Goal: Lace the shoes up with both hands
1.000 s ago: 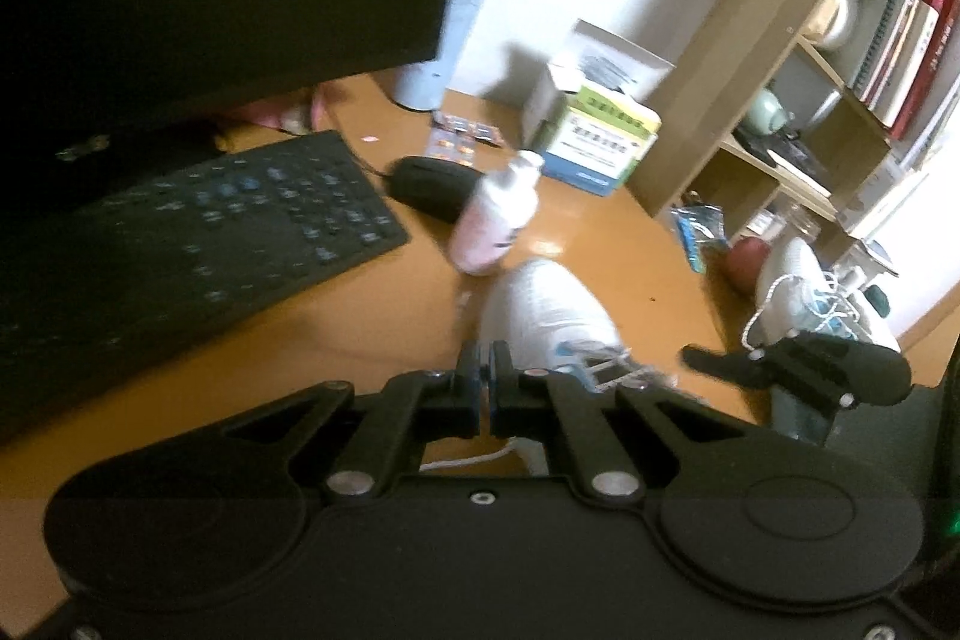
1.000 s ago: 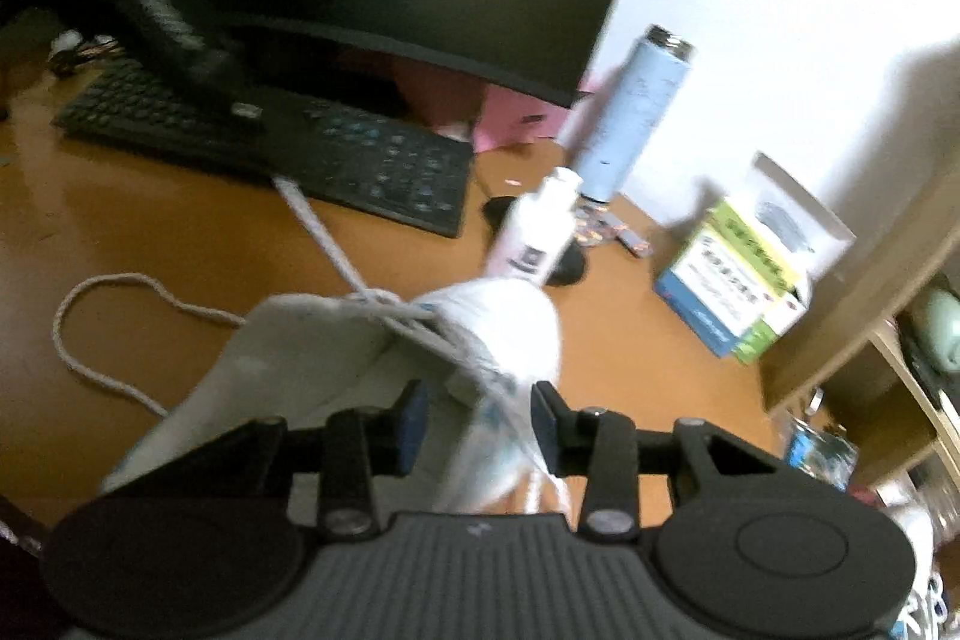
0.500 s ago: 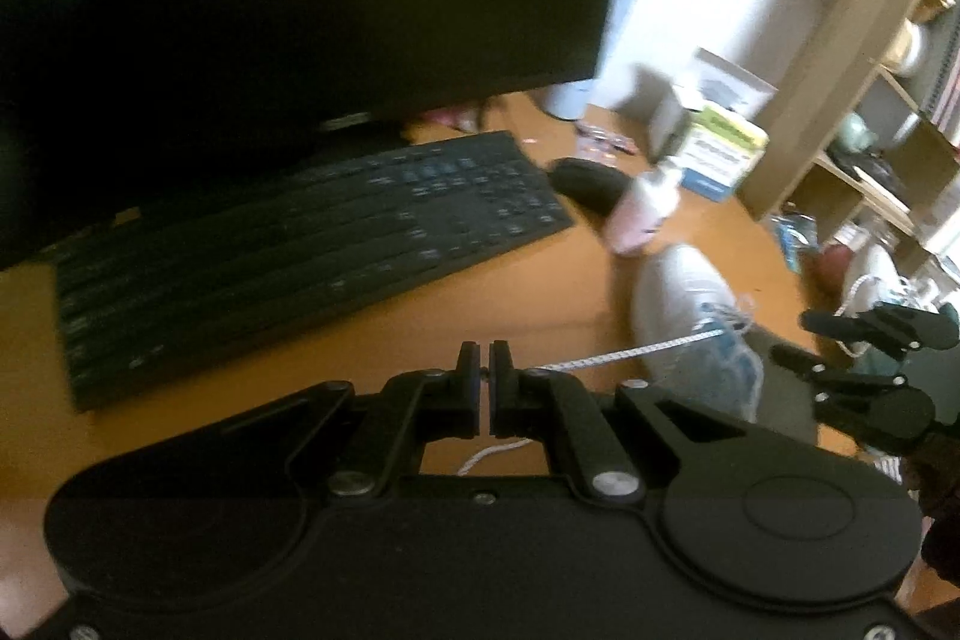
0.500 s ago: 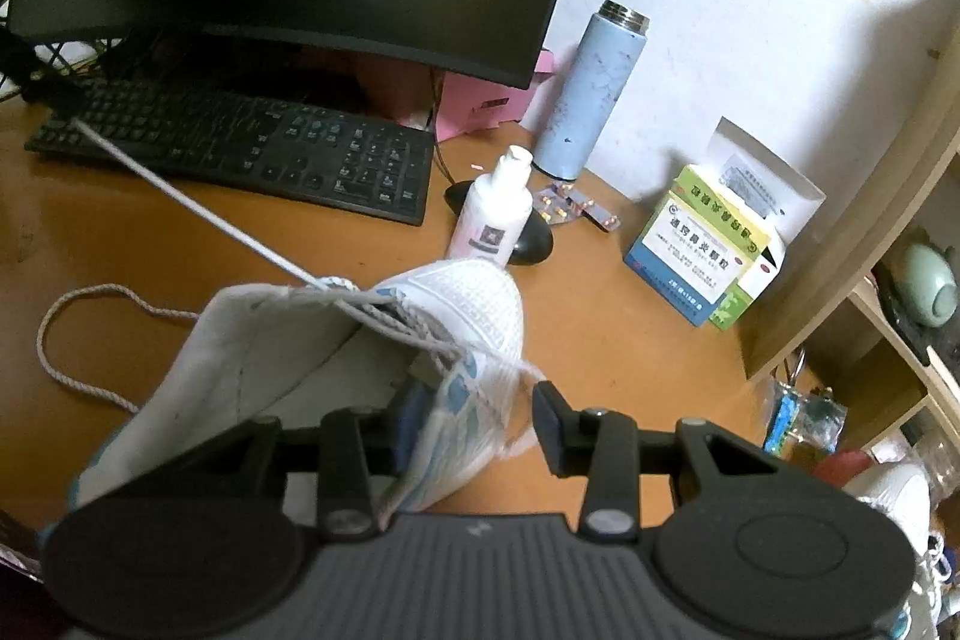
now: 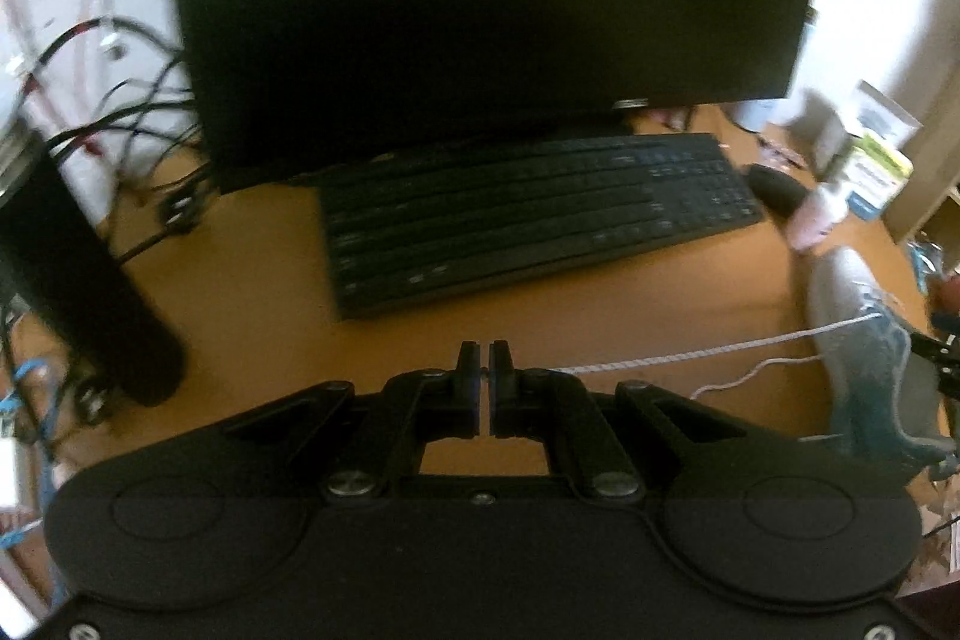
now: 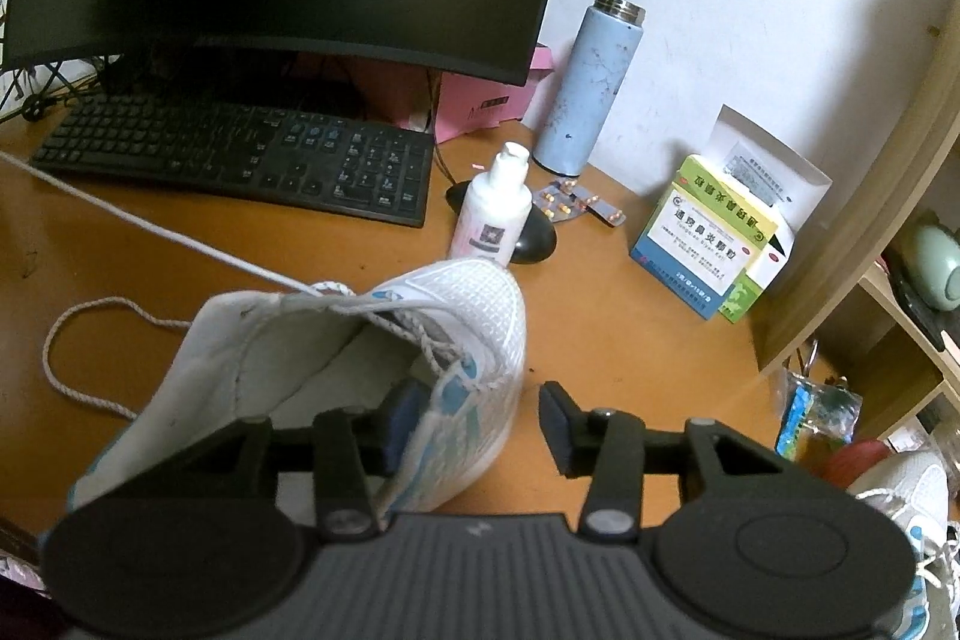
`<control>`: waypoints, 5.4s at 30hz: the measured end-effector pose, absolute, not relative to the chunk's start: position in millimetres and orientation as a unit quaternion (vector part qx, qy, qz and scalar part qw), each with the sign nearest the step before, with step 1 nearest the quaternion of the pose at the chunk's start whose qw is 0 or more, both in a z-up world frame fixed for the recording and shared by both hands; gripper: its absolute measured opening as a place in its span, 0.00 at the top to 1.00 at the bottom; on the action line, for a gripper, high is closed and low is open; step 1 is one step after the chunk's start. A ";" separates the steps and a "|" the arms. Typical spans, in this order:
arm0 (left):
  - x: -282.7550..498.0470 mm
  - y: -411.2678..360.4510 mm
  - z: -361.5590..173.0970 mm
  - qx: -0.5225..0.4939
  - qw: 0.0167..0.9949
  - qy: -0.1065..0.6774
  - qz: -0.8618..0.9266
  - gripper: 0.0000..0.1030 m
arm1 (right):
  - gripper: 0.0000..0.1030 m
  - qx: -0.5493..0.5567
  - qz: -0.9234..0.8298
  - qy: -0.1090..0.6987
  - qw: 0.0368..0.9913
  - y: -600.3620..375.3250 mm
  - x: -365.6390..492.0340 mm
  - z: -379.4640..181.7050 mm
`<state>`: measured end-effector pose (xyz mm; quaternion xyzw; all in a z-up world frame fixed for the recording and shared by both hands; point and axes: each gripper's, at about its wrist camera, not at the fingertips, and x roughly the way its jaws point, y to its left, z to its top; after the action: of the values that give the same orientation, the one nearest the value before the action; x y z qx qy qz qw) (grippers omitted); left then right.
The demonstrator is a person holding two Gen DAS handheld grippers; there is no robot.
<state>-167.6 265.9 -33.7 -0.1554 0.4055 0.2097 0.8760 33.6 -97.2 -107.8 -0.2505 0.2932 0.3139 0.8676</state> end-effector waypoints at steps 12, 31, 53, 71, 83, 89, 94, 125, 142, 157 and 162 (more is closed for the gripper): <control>-208.4 294.6 -35.3 -0.165 0.856 0.408 0.271 1.00 | 0.49 -0.249 0.320 0.301 0.863 -98.8 41.0 -109.5; -91.0 111.3 -37.7 -0.047 0.898 0.437 -0.015 1.00 | 0.49 -0.230 0.340 0.289 0.865 -100.5 30.4 -90.8; -27.3 63.9 -108.3 -0.070 0.864 0.489 -0.098 1.00 | 0.47 -0.235 0.336 0.303 0.860 -108.6 23.2 -86.9; -31.0 134.8 -108.3 -0.072 0.861 0.494 -0.094 0.75 | 0.47 -0.226 0.307 0.316 0.869 -109.7 19.6 -83.1; -52.1 122.4 -127.6 0.037 0.831 0.523 -0.186 0.75 | 0.47 -0.227 0.304 0.313 0.871 -107.8 10.2 -72.2; -60.6 137.5 -121.1 0.046 0.837 0.525 -0.148 0.76 | 0.47 -0.229 0.309 0.315 0.868 -106.7 5.5 -71.0; -74.5 134.8 -126.3 0.059 0.817 0.545 -0.180 0.76 | 0.47 -0.226 0.311 0.315 0.867 -106.5 3.1 -71.7; -83.4 130.4 -104.0 0.163 0.798 0.557 -0.158 0.99 | 0.46 -0.211 0.337 0.309 0.864 -105.9 -9.1 -71.5; -14.9 85.3 -4.1 0.143 0.905 0.370 -0.150 0.99 | 0.53 0.300 0.374 0.444 0.757 -156.5 47.0 -74.2; -18.6 36.5 6.3 0.133 0.901 0.337 -0.238 0.99 | 0.61 0.548 0.277 0.466 0.637 -185.4 80.6 -117.4; -20.8 34.5 3.9 0.134 0.897 0.339 -0.250 0.99 | 0.82 0.550 0.258 0.468 0.642 -190.5 83.9 -129.0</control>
<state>-20.8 34.5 3.9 0.1342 0.3395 -0.2497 0.8969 83.9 -190.5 -129.0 0.5502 0.4679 0.2580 0.6417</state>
